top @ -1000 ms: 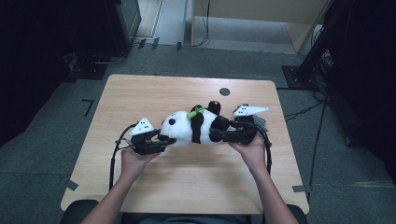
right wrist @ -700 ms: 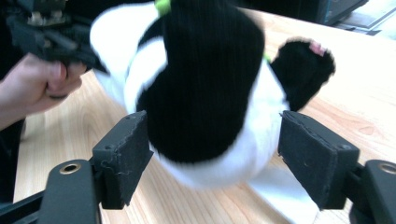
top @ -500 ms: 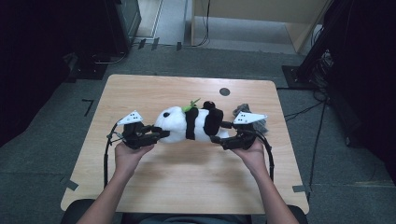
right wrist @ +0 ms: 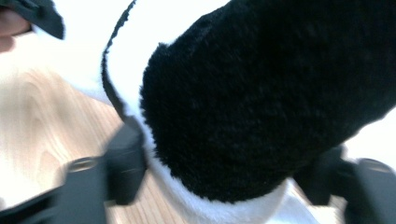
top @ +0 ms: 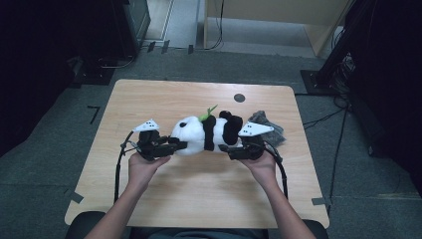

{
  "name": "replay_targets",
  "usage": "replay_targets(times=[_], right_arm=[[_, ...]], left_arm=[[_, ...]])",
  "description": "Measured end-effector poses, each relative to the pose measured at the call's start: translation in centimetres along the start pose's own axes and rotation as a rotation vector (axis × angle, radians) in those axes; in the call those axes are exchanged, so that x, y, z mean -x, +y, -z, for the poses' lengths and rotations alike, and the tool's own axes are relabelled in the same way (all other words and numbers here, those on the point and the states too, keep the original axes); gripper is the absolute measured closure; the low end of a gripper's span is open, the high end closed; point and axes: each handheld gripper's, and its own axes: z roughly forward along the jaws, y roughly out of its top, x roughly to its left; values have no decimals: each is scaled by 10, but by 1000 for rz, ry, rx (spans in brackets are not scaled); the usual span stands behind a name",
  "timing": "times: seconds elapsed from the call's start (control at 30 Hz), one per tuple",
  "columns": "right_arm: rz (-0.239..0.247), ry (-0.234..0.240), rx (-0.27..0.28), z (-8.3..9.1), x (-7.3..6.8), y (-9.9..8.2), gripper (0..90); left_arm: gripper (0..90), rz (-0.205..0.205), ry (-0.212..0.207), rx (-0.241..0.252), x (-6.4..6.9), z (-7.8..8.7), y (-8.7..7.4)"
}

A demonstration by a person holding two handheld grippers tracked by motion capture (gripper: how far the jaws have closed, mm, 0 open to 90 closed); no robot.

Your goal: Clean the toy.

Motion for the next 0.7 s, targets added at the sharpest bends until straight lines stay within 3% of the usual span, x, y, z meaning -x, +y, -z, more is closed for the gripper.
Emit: replay_targets(times=[0.07,0.1,0.17,0.23,0.3,0.43,0.57,0.7], right_arm=[[-14,-5,-8,3,-2,3,503],[-14,-5,-8,3,-2,3,503],[-17,7,-25,10,0,8,531],[-19,12,-29,12,0,10,537],[-44,19,-42,18,3,14,545],[-84,14,-57,22,9,14,547],[-173,34,-47,30,21,11,547],[-205,52,-42,38,25,12,544]], left_arm=[[420,-43,21,4,3,-1,0],[420,-54,24,9,3,-1,0],[298,-76,25,18,2,-1,0],[258,-99,21,35,1,-2,-1],[207,-120,21,62,-1,-2,-4],[209,-175,51,68,-1,0,-7],[243,-170,31,41,-7,0,-12],[231,-195,7,60,-6,-2,-15]])
